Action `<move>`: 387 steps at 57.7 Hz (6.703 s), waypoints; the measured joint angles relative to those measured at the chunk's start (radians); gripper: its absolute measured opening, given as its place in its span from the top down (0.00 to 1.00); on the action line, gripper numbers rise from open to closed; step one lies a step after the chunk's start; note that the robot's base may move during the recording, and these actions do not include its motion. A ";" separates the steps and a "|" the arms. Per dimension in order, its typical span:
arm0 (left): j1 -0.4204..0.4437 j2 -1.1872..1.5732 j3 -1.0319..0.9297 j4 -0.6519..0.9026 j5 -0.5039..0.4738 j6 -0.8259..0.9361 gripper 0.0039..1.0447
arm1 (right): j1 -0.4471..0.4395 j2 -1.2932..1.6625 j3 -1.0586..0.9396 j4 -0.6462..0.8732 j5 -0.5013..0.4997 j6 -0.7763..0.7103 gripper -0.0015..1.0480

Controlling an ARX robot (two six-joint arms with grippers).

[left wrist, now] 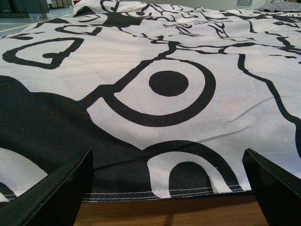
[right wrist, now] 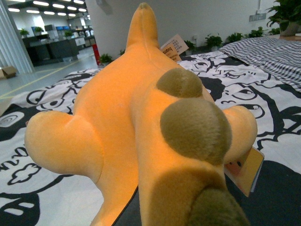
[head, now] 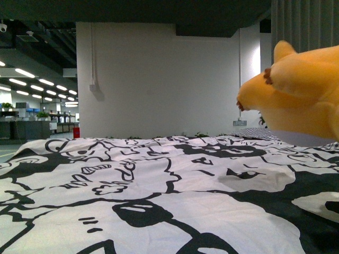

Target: Put away toys

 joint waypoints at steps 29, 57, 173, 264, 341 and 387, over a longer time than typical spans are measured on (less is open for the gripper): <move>0.000 0.000 0.000 0.000 0.000 0.000 0.06 | -0.117 -0.183 -0.113 -0.076 -0.115 0.080 0.93; 0.000 0.000 0.000 0.000 0.000 0.000 0.06 | -0.010 -0.353 -0.375 -0.128 0.143 -0.170 0.93; 0.000 0.000 0.000 0.000 0.000 0.000 0.06 | 0.121 -0.949 -0.780 -0.285 0.271 -0.192 0.93; 0.000 0.000 0.000 0.000 0.002 0.000 0.06 | 0.124 -0.948 -0.780 -0.294 0.268 -0.192 0.93; -0.002 0.000 0.000 0.000 0.000 0.000 0.06 | 0.124 -0.948 -0.780 -0.294 0.265 -0.192 0.93; -0.002 0.000 0.000 0.000 0.001 0.000 0.06 | 0.124 -0.948 -0.780 -0.294 0.266 -0.192 0.93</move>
